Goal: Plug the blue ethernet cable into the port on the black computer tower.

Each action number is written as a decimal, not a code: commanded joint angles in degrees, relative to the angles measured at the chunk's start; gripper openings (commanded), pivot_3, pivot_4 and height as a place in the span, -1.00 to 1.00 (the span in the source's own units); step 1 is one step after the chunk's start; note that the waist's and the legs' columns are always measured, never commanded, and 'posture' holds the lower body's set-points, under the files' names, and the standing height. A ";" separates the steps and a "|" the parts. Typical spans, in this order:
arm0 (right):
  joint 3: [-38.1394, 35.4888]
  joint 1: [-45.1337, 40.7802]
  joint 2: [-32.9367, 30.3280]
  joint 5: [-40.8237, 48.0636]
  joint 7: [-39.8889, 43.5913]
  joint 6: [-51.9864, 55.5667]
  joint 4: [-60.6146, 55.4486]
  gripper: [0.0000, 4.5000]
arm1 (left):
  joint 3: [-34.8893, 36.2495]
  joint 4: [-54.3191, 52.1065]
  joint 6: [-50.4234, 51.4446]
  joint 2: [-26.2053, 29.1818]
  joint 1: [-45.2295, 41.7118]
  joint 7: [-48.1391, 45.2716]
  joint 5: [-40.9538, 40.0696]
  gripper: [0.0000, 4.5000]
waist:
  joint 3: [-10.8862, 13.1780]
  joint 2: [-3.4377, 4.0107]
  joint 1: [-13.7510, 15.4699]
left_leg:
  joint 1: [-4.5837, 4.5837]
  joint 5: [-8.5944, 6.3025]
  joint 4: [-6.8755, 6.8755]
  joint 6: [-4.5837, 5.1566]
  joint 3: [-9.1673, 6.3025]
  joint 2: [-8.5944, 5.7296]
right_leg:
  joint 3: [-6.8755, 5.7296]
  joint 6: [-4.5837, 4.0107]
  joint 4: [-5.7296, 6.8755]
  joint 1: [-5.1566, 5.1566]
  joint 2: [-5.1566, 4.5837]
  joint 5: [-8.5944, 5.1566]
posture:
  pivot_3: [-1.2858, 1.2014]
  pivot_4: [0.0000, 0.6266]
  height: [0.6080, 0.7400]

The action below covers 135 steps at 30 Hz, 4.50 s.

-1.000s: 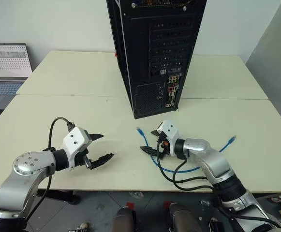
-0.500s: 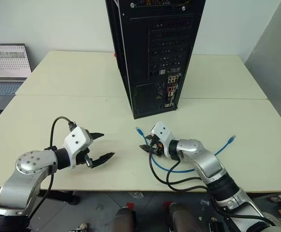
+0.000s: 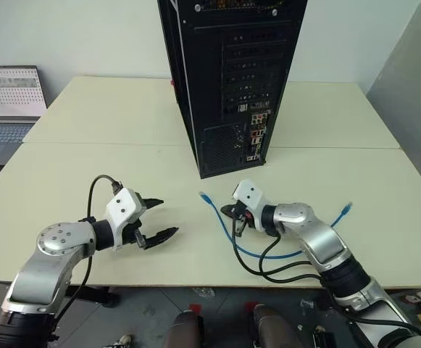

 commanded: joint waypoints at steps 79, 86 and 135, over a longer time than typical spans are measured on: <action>0.17 -3.22 -10.04 4.02 16.98 -0.73 -14.25 -1.00 | -8.46 4.55 -4.85 -2.09 -11.00 -15.26 -1.00 0.27 | 0.00 0.00 0.00 | -0.03 0.00 0.02 0.00 -0.06 -0.02 | -0.08 0.00 -0.01 0.01 -0.01 0.00 | 0.03 -0.52 1.00; 0.36 -3.11 -10.03 3.94 17.07 -0.74 -14.60 -1.00 | -9.17 6.19 -6.48 -3.37 -11.81 -14.46 -0.14 -0.37 | 0.00 -0.01 0.01 | -0.04 0.00 0.03 0.00 -0.06 -0.02 | -0.08 0.00 0.00 0.01 -0.01 0.00 | 0.03 -0.52 1.00; -16.48 2.72 -3.82 35.38 8.30 25.03 -18.26 0.12 | -10.89 23.25 -80.05 -12.49 -14.02 18.76 35.82 -0.88 | -0.01 -0.01 0.10 | -0.02 0.00 0.04 0.01 -0.12 -0.08 | -0.18 0.00 0.00 0.10 -0.14 0.01 | 0.03 -0.52 1.00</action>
